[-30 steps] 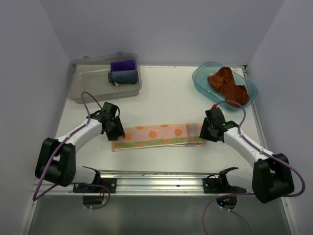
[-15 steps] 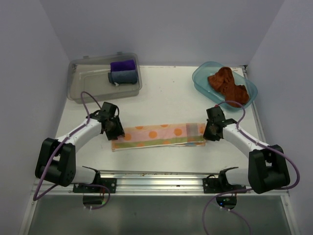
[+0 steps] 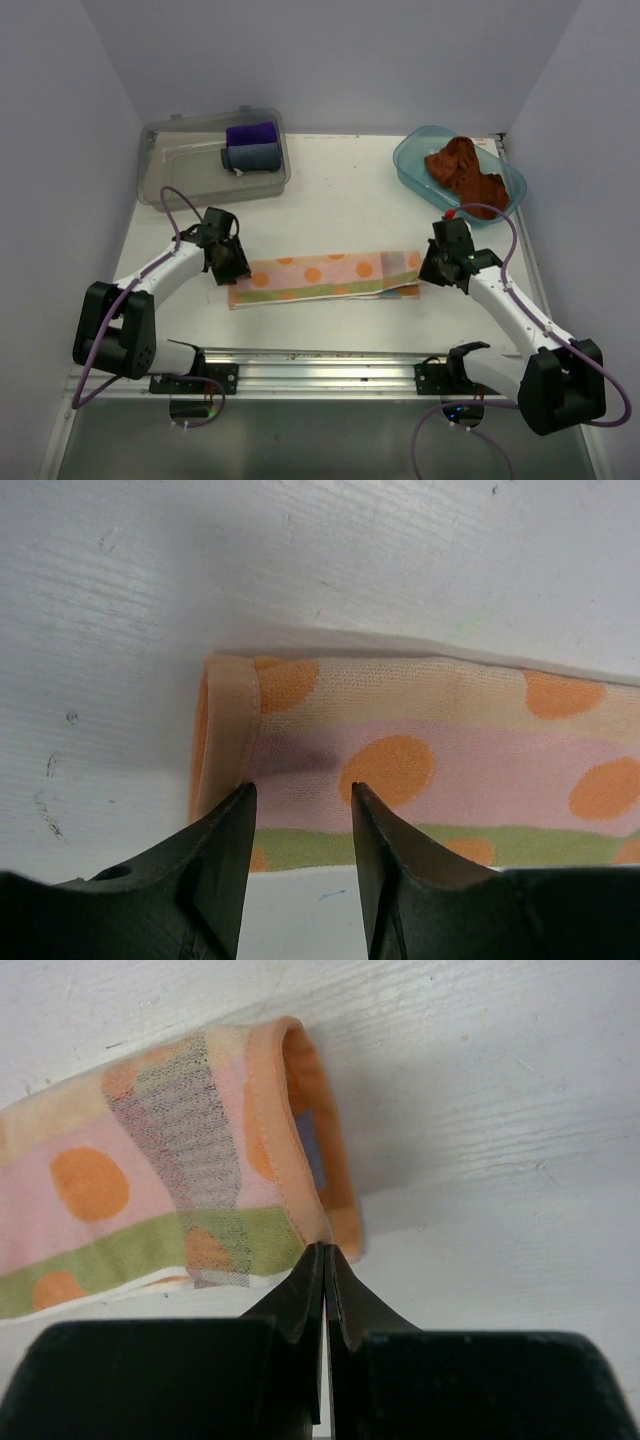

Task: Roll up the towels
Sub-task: Fold the towel

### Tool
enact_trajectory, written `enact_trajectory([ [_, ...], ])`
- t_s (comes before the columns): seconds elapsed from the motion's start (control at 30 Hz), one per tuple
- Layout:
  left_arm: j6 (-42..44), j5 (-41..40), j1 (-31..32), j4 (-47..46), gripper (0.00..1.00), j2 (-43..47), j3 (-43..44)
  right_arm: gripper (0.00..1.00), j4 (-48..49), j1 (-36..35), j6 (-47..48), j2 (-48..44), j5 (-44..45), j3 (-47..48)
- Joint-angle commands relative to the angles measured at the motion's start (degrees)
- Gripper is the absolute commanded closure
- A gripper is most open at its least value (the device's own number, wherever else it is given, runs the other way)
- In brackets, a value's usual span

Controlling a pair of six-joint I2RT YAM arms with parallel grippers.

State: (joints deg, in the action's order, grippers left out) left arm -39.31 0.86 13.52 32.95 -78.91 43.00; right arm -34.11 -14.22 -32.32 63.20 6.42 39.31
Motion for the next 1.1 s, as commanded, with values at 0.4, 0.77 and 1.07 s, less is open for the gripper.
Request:
enact_trajectory([
  [0.4,2.92,-2.27,-2.27,0.27,0.53,0.95,2.26,1.0,-2.45,-0.02,-4.07,2.54,-0.18,-3.81],
  [0.77,2.4,2.21,-2.1,0.19,0.55,4.73,2.79,0.7,-4.92,-0.98,-3.1,-2.03,1.32,1.73],
  [1.07,1.96,0.98,0.81,-2.1,0.55,-0.35,1.73,0.78,1.5,-4.24,-2.76,7.89,1.23,7.08],
])
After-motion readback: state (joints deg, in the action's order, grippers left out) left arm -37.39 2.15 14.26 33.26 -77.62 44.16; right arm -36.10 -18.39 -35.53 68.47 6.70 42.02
